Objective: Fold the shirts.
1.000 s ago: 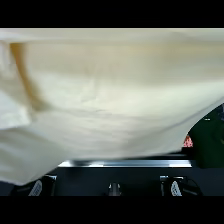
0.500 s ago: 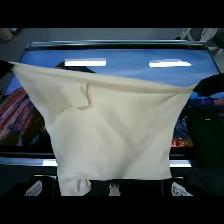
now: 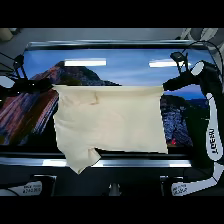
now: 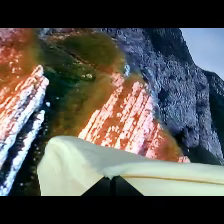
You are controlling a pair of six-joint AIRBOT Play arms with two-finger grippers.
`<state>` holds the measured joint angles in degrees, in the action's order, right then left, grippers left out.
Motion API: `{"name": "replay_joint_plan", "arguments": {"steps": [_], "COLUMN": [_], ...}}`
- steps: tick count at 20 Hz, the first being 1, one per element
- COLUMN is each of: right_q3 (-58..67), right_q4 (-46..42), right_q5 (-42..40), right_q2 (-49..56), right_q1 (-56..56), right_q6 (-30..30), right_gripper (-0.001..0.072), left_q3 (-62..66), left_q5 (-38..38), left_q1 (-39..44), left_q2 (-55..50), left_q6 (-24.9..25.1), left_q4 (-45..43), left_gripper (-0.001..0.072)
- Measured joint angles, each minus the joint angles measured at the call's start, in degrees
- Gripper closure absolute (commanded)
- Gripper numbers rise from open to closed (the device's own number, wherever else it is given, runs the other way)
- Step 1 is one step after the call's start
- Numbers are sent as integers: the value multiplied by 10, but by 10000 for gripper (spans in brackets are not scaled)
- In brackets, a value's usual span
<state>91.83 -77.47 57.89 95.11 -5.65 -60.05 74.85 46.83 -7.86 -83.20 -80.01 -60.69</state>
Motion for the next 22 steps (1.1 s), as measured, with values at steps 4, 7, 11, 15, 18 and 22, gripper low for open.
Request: {"name": "replay_joint_plan", "arguments": {"steps": [4,7,11,15,18,22], "right_q3": [0,0,0,0,-3,-19], "right_q4": [2,3,9,12,-12,-28], "right_q5": [-117,-165,-161,-90,31,153], "right_q2": [20,30,50,40,31,42], "right_q1": [2,2,2,-2,-2,-3], "right_q6": [-16,-24,-28,-14,13,34], "right_gripper": [695,694,693,692,693,693], "left_q3": [54,83,96,107,106,55], "left_q5": [-49,-79,-67,13,130,231], "left_q1": [5,11,22,20,17,17], "left_q2": [-69,-101,-137,-128,-115,-111], "left_q6": [2,3,-2,21,38,33], "left_q4": [11,14,11,-6,-56,-88], "left_gripper": [687,687,687,687,687,687]}}
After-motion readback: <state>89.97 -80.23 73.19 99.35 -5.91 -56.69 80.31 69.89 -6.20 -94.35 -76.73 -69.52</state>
